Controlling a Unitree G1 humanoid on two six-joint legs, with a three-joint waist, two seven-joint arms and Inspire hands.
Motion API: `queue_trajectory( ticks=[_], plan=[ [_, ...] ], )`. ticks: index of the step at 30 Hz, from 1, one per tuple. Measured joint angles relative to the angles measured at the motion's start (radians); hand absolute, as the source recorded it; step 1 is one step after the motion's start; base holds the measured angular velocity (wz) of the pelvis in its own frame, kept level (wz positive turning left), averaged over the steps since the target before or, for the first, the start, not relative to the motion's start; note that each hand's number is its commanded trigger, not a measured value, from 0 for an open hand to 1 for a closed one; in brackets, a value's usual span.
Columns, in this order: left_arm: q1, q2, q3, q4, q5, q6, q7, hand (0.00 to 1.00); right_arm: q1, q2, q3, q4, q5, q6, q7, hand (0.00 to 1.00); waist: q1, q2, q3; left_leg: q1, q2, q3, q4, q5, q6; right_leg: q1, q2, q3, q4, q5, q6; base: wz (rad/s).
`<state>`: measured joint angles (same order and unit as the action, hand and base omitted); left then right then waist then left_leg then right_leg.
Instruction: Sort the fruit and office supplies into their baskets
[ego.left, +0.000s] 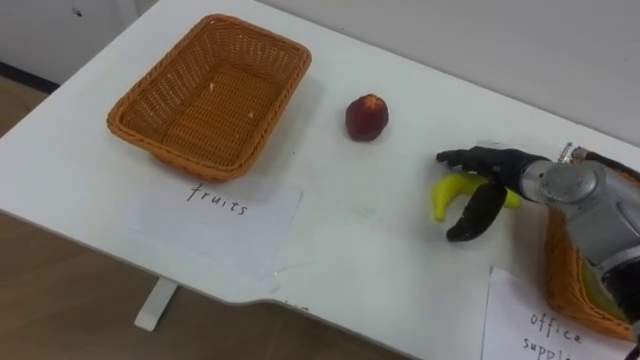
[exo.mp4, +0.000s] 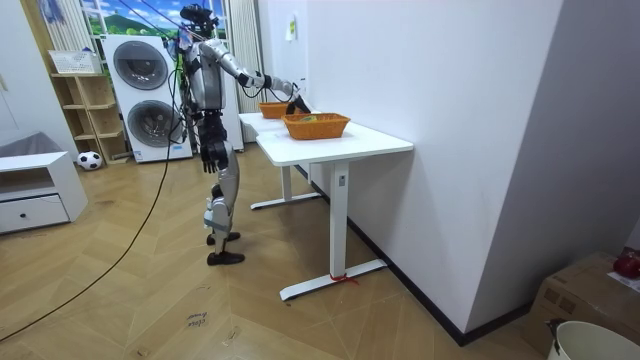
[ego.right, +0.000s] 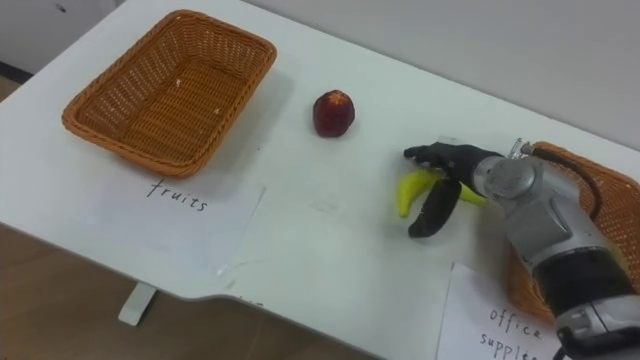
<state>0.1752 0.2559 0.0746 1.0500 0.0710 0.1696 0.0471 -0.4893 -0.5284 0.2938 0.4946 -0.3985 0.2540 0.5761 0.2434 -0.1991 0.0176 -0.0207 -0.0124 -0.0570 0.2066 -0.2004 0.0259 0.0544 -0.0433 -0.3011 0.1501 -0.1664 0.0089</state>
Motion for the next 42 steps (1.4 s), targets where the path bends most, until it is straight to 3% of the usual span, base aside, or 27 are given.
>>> queue_trajectory(
  ticks=[42],
  plan=[
    [-0.005, 0.001, 0.001, 0.029, 0.001, -0.006, -0.008, 0.00, 0.000, -0.013, 0.000, -0.092, 0.010, -0.003, 0.049, 1.00, 0.007, -0.006, -0.0022, 0.015, 0.000, -0.002, -0.001, 0.000, 0.000, 0.015, -0.001, 0.002, 0.001, 0.000, 0.000, 0.00]
  ],
)
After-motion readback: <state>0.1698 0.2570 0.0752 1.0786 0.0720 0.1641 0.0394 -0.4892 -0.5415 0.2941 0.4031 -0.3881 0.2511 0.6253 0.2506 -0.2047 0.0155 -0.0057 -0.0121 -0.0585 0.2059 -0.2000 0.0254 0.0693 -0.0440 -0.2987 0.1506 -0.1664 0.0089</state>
